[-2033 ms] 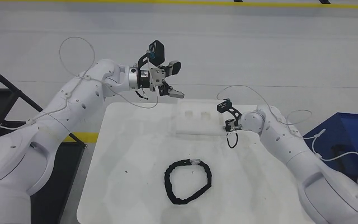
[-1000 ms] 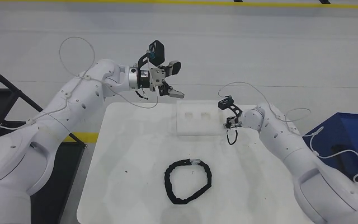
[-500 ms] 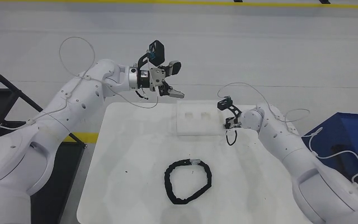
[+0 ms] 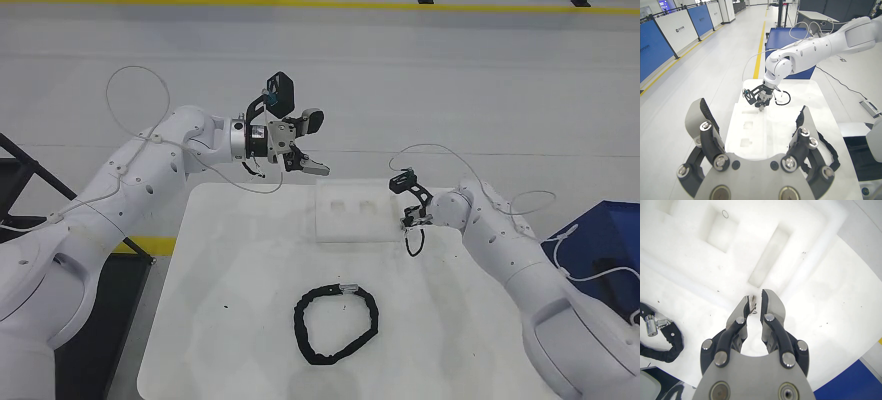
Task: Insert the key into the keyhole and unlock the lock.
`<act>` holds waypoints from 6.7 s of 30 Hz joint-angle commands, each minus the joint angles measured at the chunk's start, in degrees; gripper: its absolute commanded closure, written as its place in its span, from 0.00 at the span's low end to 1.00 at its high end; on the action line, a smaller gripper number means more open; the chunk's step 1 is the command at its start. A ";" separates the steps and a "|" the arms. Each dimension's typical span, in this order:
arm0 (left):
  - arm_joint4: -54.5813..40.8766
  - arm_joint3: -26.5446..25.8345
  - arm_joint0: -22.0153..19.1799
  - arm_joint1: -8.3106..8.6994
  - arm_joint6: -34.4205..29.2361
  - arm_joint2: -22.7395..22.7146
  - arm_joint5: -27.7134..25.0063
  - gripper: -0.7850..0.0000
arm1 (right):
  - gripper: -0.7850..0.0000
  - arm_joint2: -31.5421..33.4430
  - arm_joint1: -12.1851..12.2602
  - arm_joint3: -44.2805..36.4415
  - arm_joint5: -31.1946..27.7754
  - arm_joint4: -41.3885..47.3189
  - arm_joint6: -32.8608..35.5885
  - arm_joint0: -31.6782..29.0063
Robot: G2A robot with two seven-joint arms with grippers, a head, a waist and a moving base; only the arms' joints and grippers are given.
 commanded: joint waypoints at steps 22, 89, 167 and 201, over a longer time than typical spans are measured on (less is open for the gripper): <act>-0.01 0.00 0.00 0.00 -0.01 0.00 0.00 0.00 | 0.73 3.33 1.00 -4.94 3.10 1.13 5.65 -2.80; -0.01 0.00 0.00 0.00 -0.01 0.00 0.00 0.00 | 1.00 18.53 4.67 -16.23 -2.44 11.92 20.93 -2.17; 1.89 -14.15 18.31 3.19 -5.67 -4.22 0.35 0.00 | 1.00 42.02 13.06 -29.56 6.42 57.51 38.57 -11.99; 27.70 -10.04 27.98 -2.67 -3.05 -5.88 5.33 0.00 | 1.00 42.02 13.06 -29.56 6.42 57.51 38.57 -11.99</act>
